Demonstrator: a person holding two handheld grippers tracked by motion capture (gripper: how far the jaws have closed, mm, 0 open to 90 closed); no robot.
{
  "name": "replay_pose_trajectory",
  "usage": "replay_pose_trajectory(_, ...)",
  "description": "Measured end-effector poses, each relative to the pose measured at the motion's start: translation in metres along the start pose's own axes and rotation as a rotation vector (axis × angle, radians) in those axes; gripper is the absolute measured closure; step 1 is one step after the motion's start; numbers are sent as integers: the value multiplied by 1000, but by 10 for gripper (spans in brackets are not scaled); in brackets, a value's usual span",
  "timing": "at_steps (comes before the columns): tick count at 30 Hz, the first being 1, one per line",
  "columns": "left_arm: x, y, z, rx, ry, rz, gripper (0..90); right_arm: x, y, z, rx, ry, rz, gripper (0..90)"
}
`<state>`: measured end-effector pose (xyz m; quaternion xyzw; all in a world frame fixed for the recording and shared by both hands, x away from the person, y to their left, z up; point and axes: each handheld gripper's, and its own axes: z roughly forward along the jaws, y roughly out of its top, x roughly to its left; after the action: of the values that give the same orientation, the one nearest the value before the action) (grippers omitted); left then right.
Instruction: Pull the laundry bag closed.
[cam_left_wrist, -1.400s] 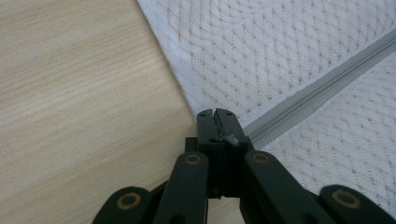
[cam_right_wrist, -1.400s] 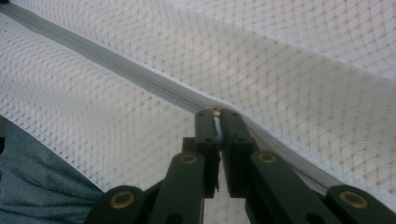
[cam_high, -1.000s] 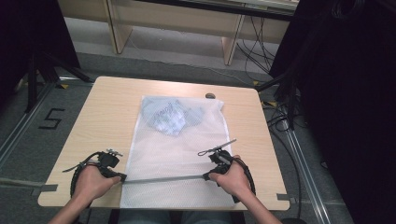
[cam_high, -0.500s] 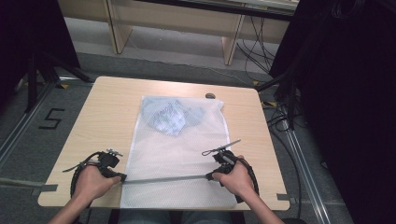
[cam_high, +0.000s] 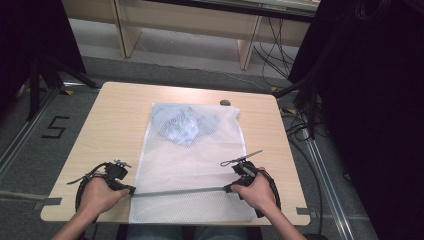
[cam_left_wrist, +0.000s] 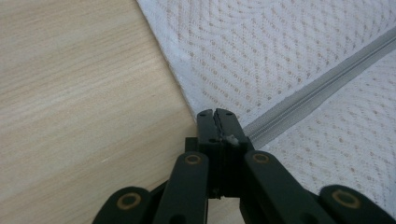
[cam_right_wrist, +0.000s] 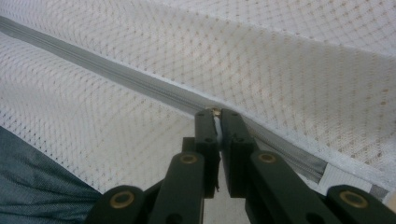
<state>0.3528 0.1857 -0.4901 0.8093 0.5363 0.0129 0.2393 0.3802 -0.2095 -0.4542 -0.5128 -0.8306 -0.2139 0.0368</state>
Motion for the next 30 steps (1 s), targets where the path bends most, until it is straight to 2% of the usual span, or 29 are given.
replay_pose_trajectory(4,0,0,0,-9,-3,-1,895,-2,-1,0,-2,-5,-1,870)
replay_pose_trajectory(6,0,0,0,-4,-1,2,895,-4,-1,-2,4,15,-4,870)
replay_pose_trajectory(11,0,0,0,-6,-3,-1,895,-6,-3,-3,-3,25,6,870)
replay_pose_trajectory(16,0,0,0,-6,-3,-2,895,-8,-4,-3,-10,11,12,870)
replay_pose_trajectory(22,0,0,0,-5,-3,-2,895,-11,-5,-5,-14,23,23,870)
replay_pose_trajectory(24,0,0,0,-6,-3,-1,895,-12,-5,-6,-18,8,28,870)
replay_pose_trajectory(30,0,0,0,-2,-4,0,895,-15,-6,-5,-17,21,33,870)
